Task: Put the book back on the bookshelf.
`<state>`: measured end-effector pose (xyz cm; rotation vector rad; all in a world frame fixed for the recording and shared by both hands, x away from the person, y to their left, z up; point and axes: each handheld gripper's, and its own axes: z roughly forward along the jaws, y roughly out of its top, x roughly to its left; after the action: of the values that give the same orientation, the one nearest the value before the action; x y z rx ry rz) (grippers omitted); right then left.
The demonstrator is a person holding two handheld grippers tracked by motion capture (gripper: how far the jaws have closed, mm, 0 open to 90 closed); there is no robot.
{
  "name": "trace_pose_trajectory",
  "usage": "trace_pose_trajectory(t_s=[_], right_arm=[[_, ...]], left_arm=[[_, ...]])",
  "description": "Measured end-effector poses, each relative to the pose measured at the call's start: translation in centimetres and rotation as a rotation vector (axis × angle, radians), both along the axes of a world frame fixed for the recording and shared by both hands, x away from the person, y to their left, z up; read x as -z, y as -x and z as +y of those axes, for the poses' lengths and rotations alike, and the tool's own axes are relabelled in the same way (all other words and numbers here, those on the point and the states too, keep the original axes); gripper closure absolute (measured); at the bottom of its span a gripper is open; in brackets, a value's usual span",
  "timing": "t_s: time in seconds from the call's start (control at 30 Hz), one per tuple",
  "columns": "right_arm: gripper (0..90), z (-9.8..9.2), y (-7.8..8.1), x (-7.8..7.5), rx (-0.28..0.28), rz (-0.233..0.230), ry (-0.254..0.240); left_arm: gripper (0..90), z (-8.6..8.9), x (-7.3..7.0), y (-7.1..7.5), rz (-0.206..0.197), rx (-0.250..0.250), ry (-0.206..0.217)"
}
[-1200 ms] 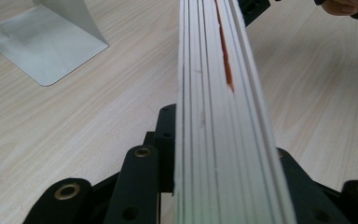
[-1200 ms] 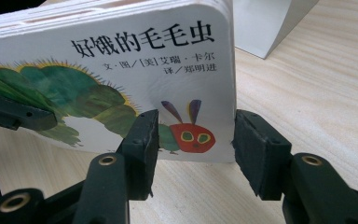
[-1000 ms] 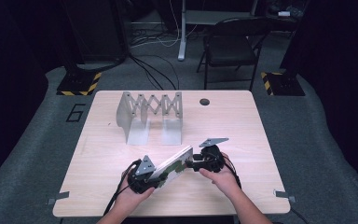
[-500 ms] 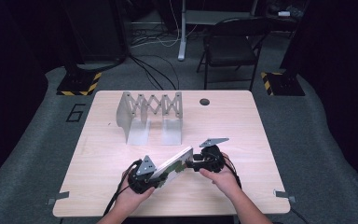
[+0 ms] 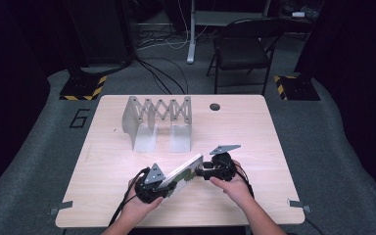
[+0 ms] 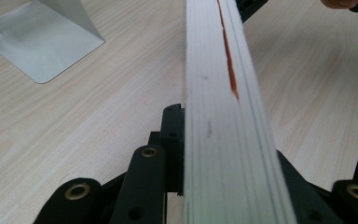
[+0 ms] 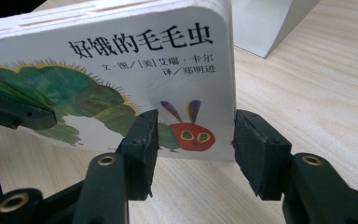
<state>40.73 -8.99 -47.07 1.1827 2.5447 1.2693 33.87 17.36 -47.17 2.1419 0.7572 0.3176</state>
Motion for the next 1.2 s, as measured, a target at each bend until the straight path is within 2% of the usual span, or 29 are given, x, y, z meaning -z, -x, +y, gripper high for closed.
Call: trace_pose_trajectory(t_s=[0.17, 0.33, 0.47, 0.7, 0.9, 0.97, 1.03, 1.2], right_arm=[[50.2, 0.00, 0.00, 0.01, 0.000, 0.000, -0.001], [50.3, 0.01, -0.01, 0.01, 0.000, 0.000, -0.002], [50.0, 0.07, 0.01, 0.01, 0.002, 0.001, -0.002], [50.1, 0.08, -0.03, 0.02, 0.001, 0.001, -0.004], [50.0, 0.08, -0.03, 0.01, 0.001, 0.002, -0.004], [50.1, 0.07, -0.06, 0.01, 0.002, 0.002, -0.004], [50.1, 0.07, -0.05, 0.00, 0.003, 0.003, -0.005], [50.4, -0.02, -0.08, -0.05, 0.000, 0.001, -0.008]], left_arm=[[75.4, -0.03, -0.18, -0.17, 0.013, 0.005, -0.013], [75.1, -0.08, -0.49, -0.49, 0.044, 0.011, -0.035], [74.9, -0.01, -0.58, -0.64, 0.060, 0.011, -0.035], [74.1, -0.09, -0.68, -0.77, 0.061, 0.005, -0.041], [73.9, -0.12, -0.62, -0.75, 0.067, 0.001, -0.029], [74.5, -0.13, -0.59, -0.73, 0.050, 0.001, -0.034], [75.2, -0.10, -0.68, -0.68, 0.056, 0.011, -0.044], [75.5, -0.22, -0.56, -0.54, 0.039, 0.003, -0.032]])
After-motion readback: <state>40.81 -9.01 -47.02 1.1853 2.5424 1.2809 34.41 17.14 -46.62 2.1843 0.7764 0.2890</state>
